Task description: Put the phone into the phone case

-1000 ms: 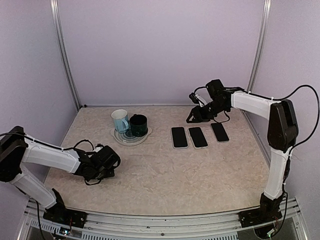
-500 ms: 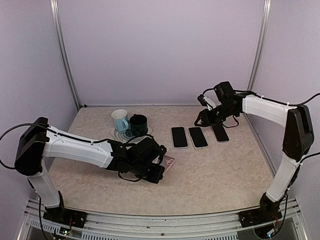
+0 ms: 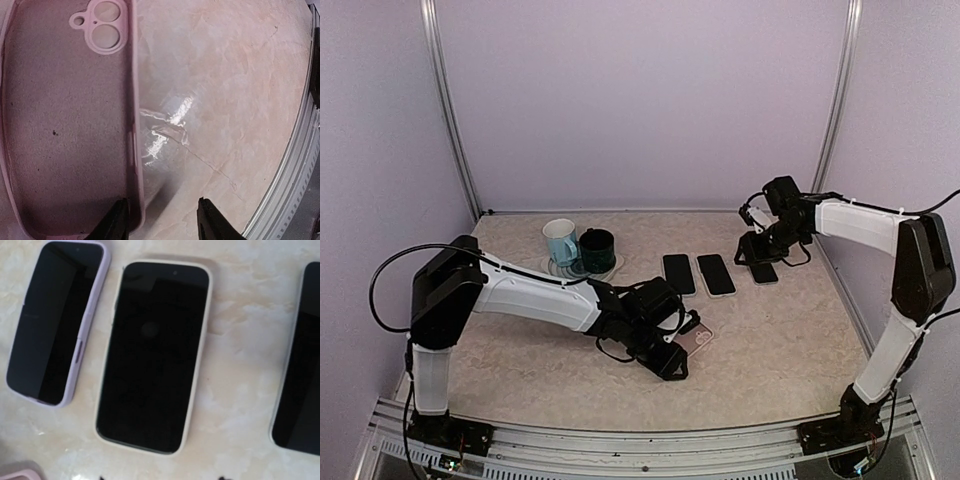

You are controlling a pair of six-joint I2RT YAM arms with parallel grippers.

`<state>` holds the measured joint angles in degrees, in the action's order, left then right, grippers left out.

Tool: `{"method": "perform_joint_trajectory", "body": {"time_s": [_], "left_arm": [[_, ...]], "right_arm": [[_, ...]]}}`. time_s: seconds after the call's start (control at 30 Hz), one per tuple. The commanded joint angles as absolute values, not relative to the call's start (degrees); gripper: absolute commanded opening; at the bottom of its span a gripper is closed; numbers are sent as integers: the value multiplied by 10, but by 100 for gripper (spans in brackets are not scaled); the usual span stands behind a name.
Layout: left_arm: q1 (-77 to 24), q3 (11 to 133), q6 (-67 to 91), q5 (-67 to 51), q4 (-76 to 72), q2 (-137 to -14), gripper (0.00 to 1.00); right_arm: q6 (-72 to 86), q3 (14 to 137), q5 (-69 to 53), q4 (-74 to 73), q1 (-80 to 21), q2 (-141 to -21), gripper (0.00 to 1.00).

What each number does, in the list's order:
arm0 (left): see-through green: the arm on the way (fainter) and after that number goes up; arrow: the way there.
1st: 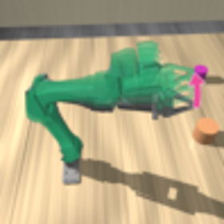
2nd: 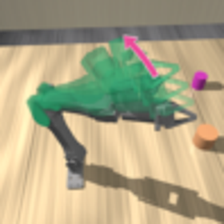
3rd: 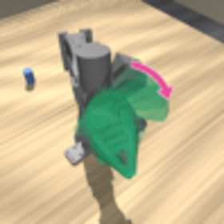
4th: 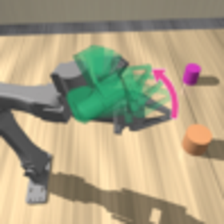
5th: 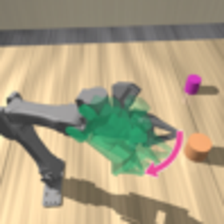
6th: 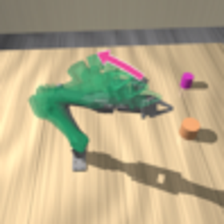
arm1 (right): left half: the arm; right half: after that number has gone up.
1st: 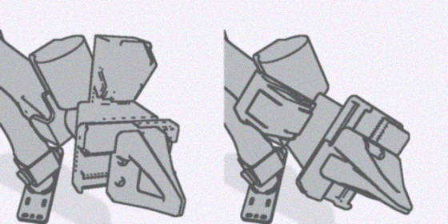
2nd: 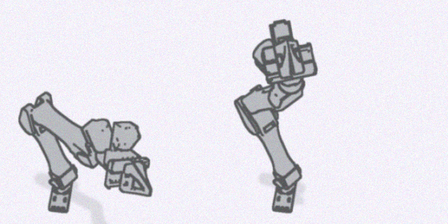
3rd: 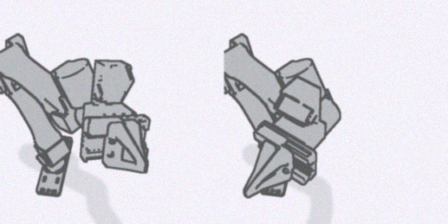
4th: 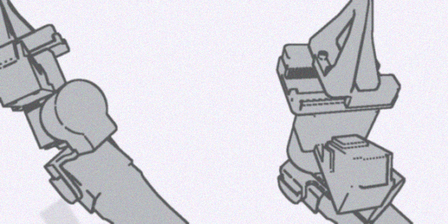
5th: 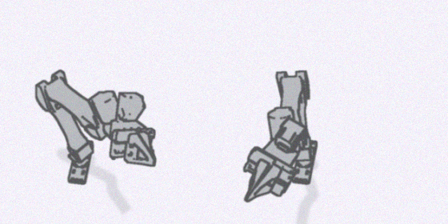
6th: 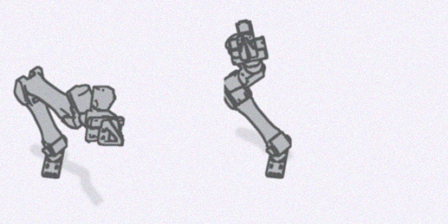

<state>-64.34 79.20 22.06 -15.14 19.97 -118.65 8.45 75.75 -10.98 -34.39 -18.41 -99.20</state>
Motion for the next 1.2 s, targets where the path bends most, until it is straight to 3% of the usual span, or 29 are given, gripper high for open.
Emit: {"method": "perform_joint_trajectory", "body": {"time_s": [0.0, 0.13, 0.27, 0.47, 0.77, 1.17], "left_arm": [[-632, 776, 188, -155, 195, -1129, 52], [-582, 737, 210, -118, 184, -1086, 49], [-531, 708, 239, -71, 192, -1081, 30], [-535, 706, 213, -63, 201, -1110, 21], [-589, 713, 167, -79, 220, -1145, 19], [-618, 725, 151, -150, 152, -1153, 18]], "right_arm": [[81, 764, -82, -353, -178, -979, 48], [88, 749, -98, -362, -181, -975, 41], [98, 693, -122, -374, -243, -953, 31], [142, 596, -158, -379, -333, -932, 19], [190, 523, -202, -289, -366, -943, 15], [175, 595, -189, -239, -367, -1028, 16]]}}
